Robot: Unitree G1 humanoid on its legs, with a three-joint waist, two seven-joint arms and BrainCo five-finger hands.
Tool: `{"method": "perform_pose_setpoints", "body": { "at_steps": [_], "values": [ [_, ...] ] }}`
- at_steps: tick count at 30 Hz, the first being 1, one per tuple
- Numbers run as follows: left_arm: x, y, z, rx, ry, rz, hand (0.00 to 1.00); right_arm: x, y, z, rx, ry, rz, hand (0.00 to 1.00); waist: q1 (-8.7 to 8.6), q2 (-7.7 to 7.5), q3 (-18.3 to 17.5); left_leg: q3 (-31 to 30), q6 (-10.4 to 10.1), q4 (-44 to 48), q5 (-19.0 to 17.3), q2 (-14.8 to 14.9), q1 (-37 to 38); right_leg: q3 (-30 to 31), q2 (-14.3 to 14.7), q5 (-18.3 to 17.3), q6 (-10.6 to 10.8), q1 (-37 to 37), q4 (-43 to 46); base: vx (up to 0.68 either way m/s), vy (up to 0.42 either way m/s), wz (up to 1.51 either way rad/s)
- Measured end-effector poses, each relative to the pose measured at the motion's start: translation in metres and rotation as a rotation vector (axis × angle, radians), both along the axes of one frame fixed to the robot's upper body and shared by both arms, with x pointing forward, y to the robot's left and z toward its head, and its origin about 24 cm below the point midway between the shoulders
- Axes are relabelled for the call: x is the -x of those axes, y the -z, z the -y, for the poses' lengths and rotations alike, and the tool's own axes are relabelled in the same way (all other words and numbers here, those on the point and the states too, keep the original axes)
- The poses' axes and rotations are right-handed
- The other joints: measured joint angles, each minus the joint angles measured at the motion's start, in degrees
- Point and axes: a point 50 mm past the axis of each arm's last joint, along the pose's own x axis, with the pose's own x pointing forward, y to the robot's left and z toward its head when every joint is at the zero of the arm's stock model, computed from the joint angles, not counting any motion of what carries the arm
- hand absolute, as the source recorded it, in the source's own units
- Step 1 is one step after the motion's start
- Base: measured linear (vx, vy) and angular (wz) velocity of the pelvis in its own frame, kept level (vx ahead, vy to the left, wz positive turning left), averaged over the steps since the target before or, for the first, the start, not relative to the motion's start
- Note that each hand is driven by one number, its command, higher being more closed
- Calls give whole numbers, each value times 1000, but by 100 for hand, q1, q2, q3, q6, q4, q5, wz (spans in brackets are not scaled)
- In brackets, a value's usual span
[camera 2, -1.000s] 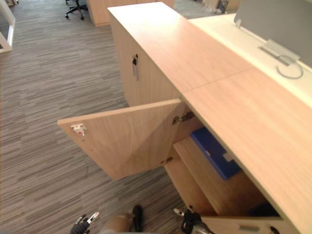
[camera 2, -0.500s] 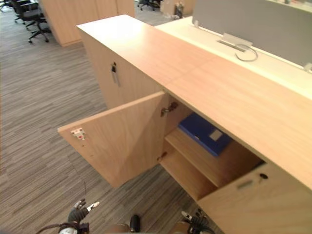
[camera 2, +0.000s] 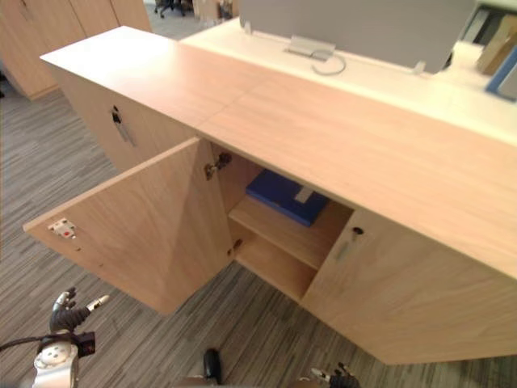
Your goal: Walk over to the cabinet, pick up the folder, carry it to the office cabinet, place the folder inside the office cabinet, then close the office cabinet door
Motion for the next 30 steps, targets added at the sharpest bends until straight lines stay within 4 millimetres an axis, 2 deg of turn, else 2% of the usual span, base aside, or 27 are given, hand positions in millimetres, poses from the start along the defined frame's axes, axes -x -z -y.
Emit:
{"method": "perform_pose_setpoints", "body": {
  "at_steps": [3, 5, 13, 19, 23, 28, 30],
  "values": [
    [5, 3, -18, 38, -87, -10, 0, 7, 1, -2, -6, -5, -22, 0, -11, -38, -19, -9, -20, -1, -15, 109, -9, 8, 120, -38, -13, -2, -44, -5, -88, -4],
    [16, 6, -29, 31, -133, -61, 0, 7, 1, -2, -5, -21, -26, 0, -9, -43, -22, -11, -38, -1, -29, 119, -4, 15, 168, -37, -11, 21, -91, 31, -48, -1],
    [27, 1, -50, -23, -166, -147, 0, 17, 5, -8, -26, -27, -66, 0, 57, -165, -114, 3, -137, 21, -46, 106, 143, 48, 216, 21, 34, 242, -291, 64, -19, 0],
    [1, -37, -72, -151, -133, -96, 0, 18, 5, -8, -31, -31, -66, 0, 91, -146, -121, 103, -164, 0, -70, 134, 230, 136, 249, 21, 31, 280, -319, 13, -17, -7],
    [-9, -56, -85, -237, -117, -116, 0, 21, 5, -8, -37, -27, -65, 0, 101, -138, -130, 222, -171, 0, -115, 139, 349, 291, 247, 23, 30, 302, -318, -3, -5, -16],
    [-40, -76, -80, -309, -23, -93, 0, 22, 5, -8, -38, -25, -64, 0, 104, -134, -130, 247, -171, 0, -117, 139, 367, 320, 247, 25, 27, 300, -317, -2, -7, -3],
    [-58, -79, -69, -361, 67, -112, 0, 23, 5, -8, -39, -24, -63, 0, 93, -134, -131, 284, -178, 1, -128, 139, 395, 364, 247, 25, 27, 299, -314, 1, -12, -8]
  ]
}}
